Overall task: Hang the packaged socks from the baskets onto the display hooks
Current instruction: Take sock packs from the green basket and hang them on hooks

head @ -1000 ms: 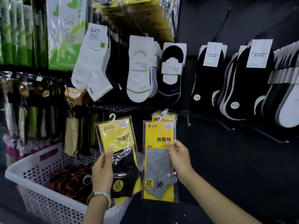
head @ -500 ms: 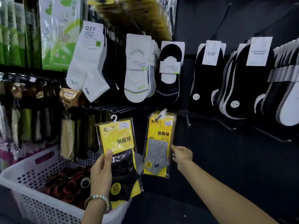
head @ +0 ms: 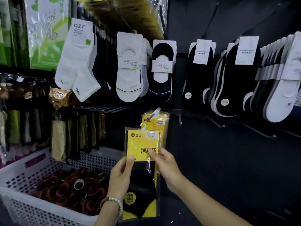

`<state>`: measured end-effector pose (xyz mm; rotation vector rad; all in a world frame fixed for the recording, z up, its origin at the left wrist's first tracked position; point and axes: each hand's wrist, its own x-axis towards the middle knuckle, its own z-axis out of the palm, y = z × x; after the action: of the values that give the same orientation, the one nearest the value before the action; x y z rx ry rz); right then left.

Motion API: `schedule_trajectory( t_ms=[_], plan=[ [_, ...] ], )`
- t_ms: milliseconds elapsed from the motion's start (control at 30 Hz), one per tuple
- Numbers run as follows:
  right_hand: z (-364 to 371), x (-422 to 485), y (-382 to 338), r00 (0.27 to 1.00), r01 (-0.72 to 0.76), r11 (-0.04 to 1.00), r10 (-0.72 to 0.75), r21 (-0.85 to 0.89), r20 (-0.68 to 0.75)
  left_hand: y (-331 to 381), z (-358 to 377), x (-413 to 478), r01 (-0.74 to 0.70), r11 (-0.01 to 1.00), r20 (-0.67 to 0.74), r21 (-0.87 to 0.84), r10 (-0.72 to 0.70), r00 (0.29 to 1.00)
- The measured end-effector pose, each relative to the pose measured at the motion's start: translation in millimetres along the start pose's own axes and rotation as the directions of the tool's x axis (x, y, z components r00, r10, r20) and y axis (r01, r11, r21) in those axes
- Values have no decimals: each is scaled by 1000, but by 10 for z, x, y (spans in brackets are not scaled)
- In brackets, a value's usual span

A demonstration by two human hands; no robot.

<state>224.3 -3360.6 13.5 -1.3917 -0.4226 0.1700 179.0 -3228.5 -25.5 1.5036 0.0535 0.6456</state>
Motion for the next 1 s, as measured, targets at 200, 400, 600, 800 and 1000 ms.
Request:
schedule_trajectory(
  t_ms=[200,400,600,800,1000],
  plan=[
    [-141,88,-84,960,125,992,-129,-32,-247,13,108,-39,37,996,108,-83,-28,994],
    [-117,399,-109,959,98,977,-143,-188,-246,-108,104,62,69,994,99,-90,-60,993],
    [-165,736,52,935,-30,983,-36,-179,-352,-320,197,407,64,996,86,-63,-58,995],
    [-374,938,280,848,-155,984,88,-86,-523,-532,362,757,104,994,40,15,-105,994],
    [-659,638,454,889,-181,976,108,-124,-446,-667,250,558,103,981,93,166,-120,988]
  ],
)
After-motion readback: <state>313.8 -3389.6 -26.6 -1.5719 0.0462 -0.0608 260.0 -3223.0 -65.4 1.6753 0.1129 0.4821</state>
